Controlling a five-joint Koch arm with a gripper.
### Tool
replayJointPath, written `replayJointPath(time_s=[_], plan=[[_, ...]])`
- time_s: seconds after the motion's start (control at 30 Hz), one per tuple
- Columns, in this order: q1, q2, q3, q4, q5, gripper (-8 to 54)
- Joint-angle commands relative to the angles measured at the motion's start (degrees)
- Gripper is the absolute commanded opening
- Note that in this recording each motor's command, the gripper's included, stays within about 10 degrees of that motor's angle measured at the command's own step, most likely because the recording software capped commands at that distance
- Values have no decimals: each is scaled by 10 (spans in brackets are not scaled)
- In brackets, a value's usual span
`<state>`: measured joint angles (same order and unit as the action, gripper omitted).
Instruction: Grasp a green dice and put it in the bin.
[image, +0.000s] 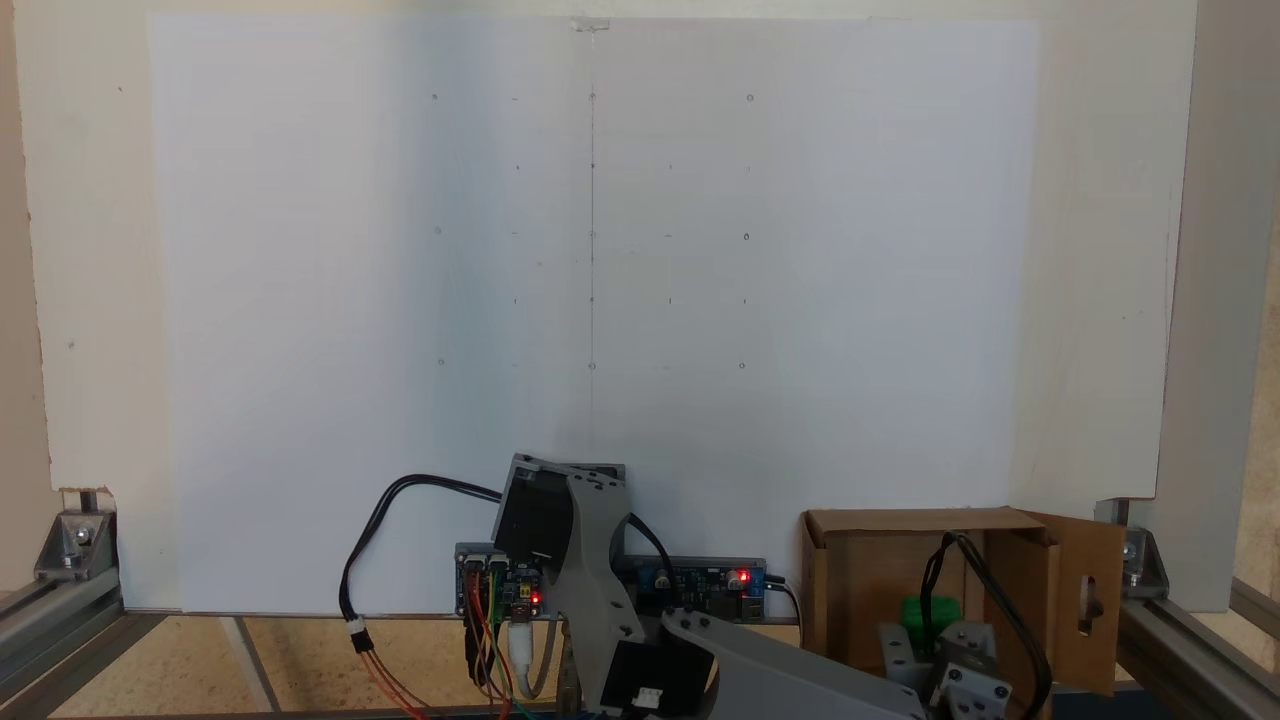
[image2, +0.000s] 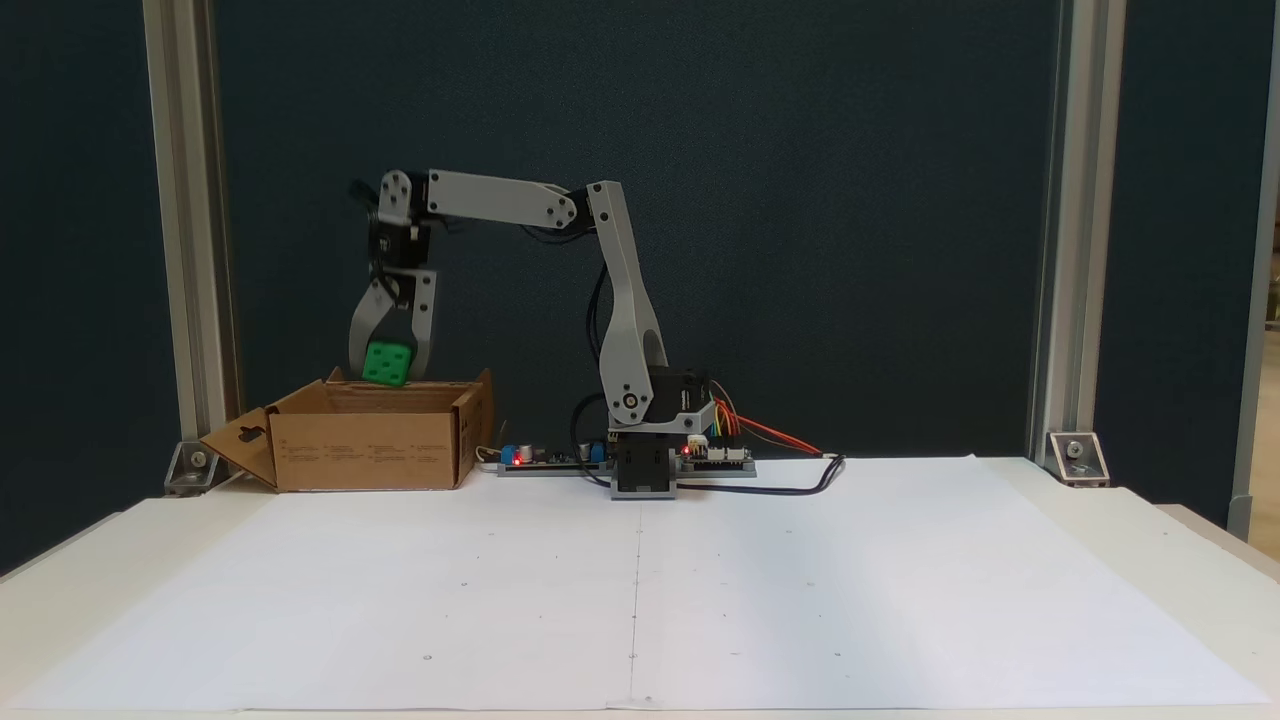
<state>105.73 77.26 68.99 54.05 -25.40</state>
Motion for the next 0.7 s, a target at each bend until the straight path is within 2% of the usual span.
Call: replayJointPath(time_s=[0.0,0.37,0.43,0.53,0.67], plan=[[9,2,11,-70,-42,115],[20,-19,50,-133,-60,115],[20,-22,51,-132,-57,319],[19,-22,52,-123,-52,399],[1,-17,50,-127,-7,401]])
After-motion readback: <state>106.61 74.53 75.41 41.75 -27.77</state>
